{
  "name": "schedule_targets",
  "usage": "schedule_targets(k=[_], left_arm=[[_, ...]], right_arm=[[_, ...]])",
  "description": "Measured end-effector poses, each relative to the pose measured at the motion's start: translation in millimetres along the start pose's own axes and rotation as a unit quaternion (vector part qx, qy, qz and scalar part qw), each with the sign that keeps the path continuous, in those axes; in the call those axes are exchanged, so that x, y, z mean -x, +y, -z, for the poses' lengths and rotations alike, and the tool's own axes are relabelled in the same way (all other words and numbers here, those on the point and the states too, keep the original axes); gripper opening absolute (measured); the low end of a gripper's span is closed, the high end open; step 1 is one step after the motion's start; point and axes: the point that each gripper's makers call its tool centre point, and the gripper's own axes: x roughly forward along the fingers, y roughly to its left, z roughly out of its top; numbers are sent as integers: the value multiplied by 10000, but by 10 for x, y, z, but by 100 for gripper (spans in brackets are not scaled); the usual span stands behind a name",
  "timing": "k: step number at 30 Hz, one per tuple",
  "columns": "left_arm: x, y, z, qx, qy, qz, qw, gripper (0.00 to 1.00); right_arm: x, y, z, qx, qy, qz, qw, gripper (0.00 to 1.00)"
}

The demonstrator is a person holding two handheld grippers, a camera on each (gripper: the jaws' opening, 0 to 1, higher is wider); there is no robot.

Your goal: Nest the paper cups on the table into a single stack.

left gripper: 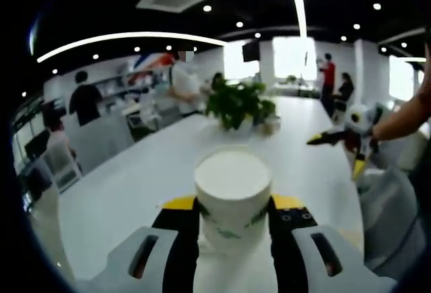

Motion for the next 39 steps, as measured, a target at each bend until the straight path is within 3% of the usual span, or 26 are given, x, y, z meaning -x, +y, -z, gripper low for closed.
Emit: schedule_targets(k=[30,39], left_arm=[[113,-805,-275,-287,-253,653,9971,38],[165,-1010,-261,-353,-223,851,9955,38]], right_arm=[[6,148,-355,142,-283,-178,9993,100],[7,239,-496,215,-374,-325,9985,100]])
